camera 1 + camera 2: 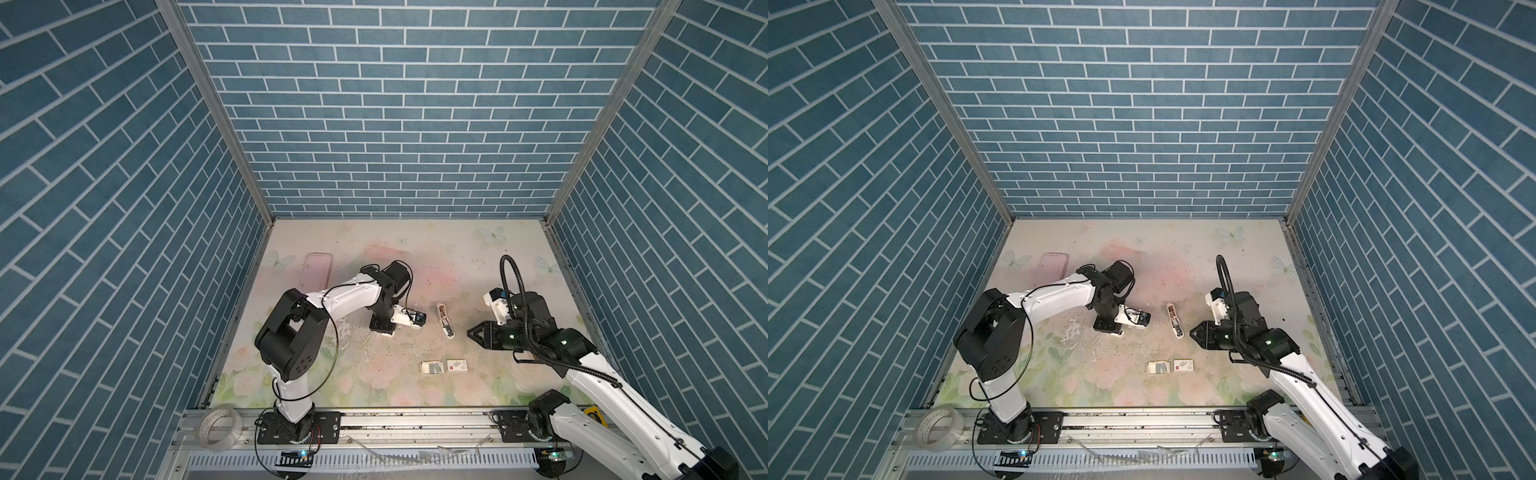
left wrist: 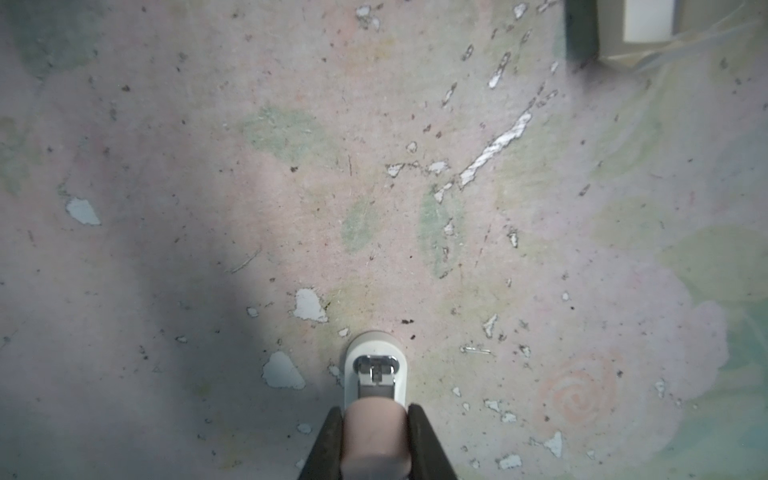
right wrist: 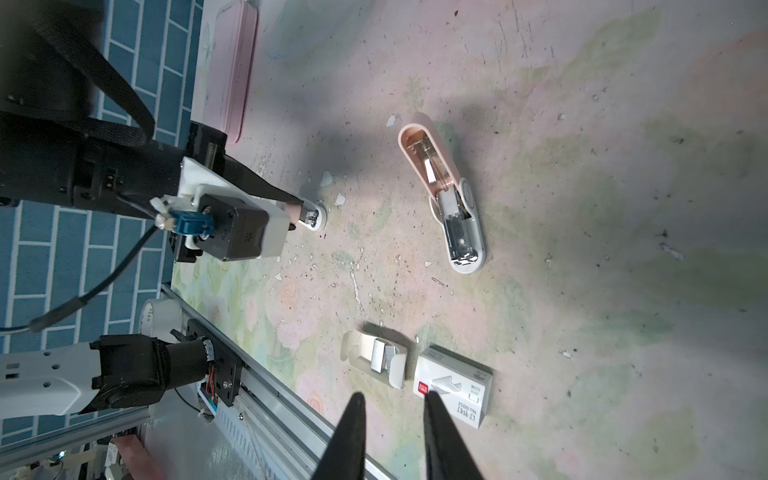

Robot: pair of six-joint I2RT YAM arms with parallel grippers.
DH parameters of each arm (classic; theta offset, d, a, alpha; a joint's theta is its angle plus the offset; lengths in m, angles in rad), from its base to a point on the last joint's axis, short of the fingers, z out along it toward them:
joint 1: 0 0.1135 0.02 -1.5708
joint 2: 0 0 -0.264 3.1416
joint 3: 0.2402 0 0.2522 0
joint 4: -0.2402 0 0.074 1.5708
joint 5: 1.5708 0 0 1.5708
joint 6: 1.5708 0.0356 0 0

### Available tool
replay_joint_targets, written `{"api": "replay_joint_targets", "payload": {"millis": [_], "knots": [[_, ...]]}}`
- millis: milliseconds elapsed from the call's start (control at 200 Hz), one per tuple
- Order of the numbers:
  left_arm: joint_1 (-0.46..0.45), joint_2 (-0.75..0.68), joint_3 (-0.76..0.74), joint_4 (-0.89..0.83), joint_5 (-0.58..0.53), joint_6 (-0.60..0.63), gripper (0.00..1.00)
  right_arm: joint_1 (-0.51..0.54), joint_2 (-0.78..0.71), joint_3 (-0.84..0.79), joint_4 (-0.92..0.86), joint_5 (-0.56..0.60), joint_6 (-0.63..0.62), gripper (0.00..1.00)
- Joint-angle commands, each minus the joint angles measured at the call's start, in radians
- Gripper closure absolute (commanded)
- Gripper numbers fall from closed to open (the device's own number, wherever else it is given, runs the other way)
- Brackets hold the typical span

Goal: Load the staples into the stapler

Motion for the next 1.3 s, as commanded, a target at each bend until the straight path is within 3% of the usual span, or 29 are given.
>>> {"api": "replay_joint_targets", "payload": {"millis": [0,230,445,945,1295], "knots": [[-0.005,-0.064,0.030,-0.045,0.012,-0.034,0.95,-0.003,0.057,0.061,0.026,-0.073,0.038,0.73],[-0.005,-0.219,0.056,-0.078,0.103,-0.143,1.00,-0.002,0.192,0.165,0.153,-0.229,0.111,0.68],[-0.010,-0.277,0.112,-0.121,0.152,-0.219,1.00,0.004,0.367,0.236,0.259,-0.330,0.170,0.68],[-0.030,-0.301,0.164,-0.101,0.179,-0.300,1.00,0.108,0.579,0.267,0.504,-0.415,0.291,0.69],[-0.031,-0.303,0.193,-0.114,0.209,-0.318,1.00,0.142,0.610,0.263,0.586,-0.449,0.323,0.76]]}}
